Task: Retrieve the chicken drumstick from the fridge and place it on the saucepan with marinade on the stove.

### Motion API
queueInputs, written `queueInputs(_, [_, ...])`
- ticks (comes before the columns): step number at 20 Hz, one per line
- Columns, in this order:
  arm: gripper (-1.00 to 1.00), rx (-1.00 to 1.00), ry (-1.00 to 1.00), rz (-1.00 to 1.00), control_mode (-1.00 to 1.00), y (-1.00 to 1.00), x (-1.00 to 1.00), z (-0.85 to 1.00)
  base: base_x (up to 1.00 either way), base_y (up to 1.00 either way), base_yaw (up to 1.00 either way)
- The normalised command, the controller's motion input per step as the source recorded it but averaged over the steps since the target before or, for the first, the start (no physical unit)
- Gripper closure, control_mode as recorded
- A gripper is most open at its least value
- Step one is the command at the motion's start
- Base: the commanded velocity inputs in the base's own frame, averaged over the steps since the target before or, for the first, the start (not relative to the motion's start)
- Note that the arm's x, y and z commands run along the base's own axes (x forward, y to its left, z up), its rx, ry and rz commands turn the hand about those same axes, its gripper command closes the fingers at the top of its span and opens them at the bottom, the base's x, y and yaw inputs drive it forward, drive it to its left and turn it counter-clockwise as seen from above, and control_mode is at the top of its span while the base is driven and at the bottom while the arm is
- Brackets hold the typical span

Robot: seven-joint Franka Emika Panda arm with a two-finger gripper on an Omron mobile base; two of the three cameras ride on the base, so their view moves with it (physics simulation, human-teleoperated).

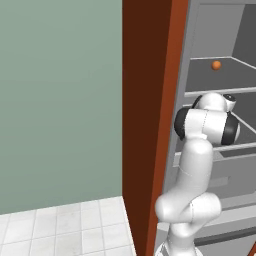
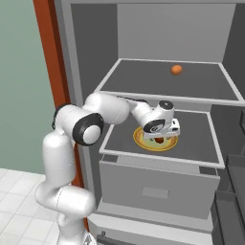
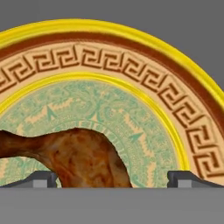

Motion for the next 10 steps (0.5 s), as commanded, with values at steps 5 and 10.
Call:
queueInputs(5, [1.00,0.05,0.02,0.00,-1.00,0.00,0.00,-0.22,0.00,0.00,0.00])
queueInputs(10, [1.00,0.05,-0.01,-0.05,-1.00,0.00,-0.24,-0.07,0.00,0.00,0.00])
